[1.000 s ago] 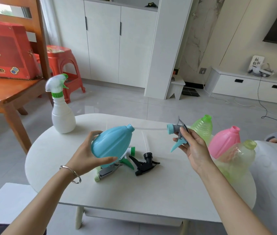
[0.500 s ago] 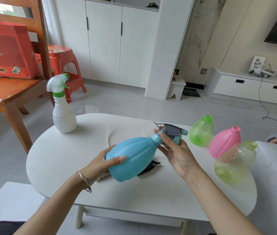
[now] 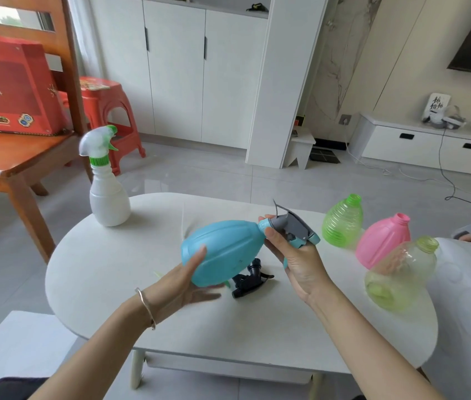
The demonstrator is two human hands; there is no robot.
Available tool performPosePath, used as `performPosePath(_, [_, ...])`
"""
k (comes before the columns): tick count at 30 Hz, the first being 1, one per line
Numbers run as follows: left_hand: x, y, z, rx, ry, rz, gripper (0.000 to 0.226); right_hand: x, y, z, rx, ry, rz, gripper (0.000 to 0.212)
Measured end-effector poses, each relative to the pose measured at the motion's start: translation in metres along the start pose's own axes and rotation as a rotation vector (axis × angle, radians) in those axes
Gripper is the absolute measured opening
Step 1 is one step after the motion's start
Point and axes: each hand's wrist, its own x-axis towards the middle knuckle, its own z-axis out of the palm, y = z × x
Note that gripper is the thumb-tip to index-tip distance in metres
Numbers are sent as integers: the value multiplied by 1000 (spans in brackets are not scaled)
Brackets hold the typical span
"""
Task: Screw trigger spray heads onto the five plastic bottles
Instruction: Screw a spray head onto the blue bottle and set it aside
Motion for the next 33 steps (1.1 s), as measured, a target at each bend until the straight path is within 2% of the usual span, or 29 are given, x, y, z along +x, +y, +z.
performPosePath(3, [0,2,-6,-96,-62,-202,76,3,-5,-2,-13,-82,11,27])
performPosePath(5, [-4,4,-6,-105,-111,-240,79,4,-8,-4,28,-138,51,25])
performPosePath(7, [-4,3,-2,-76,-116,-125,76,6,-8,-2,82,-90,78,24])
performPosePath(10, [1,-3,0,52,-6,125,100,7,-3,1,130,32,78,24])
performPosePath(14, [-2,6,5,-126,-57,-103,72,7,-1,3,119,3,83,24])
performPosePath(16, [-2,2,5,-43,16,-32,65,9,-2,2,110,-41,79,23])
performPosePath(18, [0,-2,4,81,126,153,81,10,-3,3,159,-65,85,25])
performPosePath(20, [-1,-2,4,178,144,250,92,10,-2,4,185,-78,84,30])
performPosePath(23, [-5,4,5,24,75,120,84,9,-2,7,118,-47,45,35])
performPosePath(28, [-3,11,-1,-143,38,-47,51,9,-8,6,-20,-74,-80,22])
performPosePath(30, [-3,17,-6,-203,-1,-177,54,8,-11,6,-76,-121,-78,29])
performPosePath(33, [-5,22,-14,-205,-143,-351,70,8,-14,5,-41,-205,1,32])
